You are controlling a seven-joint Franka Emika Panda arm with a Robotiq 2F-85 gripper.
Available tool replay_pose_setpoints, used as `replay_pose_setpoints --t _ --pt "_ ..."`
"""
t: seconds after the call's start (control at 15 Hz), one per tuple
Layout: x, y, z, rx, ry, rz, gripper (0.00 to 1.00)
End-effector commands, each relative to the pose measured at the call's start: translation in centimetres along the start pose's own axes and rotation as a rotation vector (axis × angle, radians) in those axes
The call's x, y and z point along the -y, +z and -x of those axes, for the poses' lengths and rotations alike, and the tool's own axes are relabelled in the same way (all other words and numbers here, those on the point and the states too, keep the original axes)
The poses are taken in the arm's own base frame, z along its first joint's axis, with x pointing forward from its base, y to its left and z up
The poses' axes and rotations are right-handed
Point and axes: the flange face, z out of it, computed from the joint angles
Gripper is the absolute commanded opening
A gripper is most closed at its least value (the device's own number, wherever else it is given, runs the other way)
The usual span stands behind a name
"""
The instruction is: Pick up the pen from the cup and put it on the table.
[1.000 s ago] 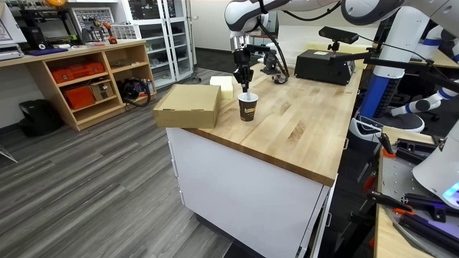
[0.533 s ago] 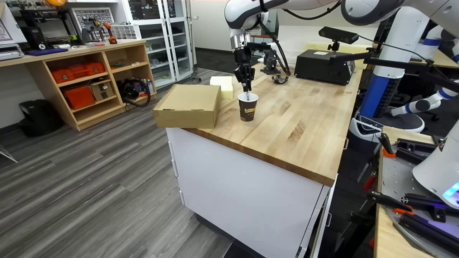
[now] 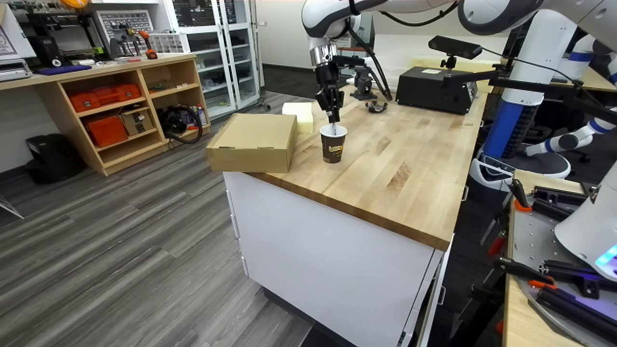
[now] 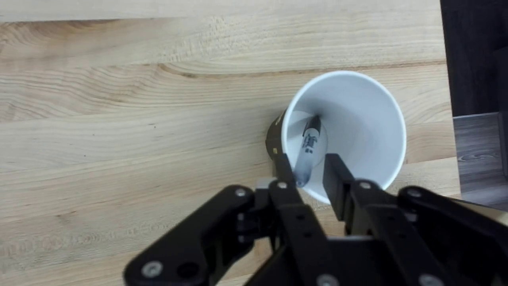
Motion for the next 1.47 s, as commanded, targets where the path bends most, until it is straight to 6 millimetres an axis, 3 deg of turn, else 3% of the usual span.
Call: replay_pose_setpoints --t 0.0,0.8,1.4 --pt "-0.3 -0.3 -0.1 0.009 0.024 -0.028 0.0" --pt "0.4 -1.4 0.5 0.023 0.036 -0.028 0.03" --pt "2.6 -4.2 1.4 0.017 0.048 -0.012 0.03"
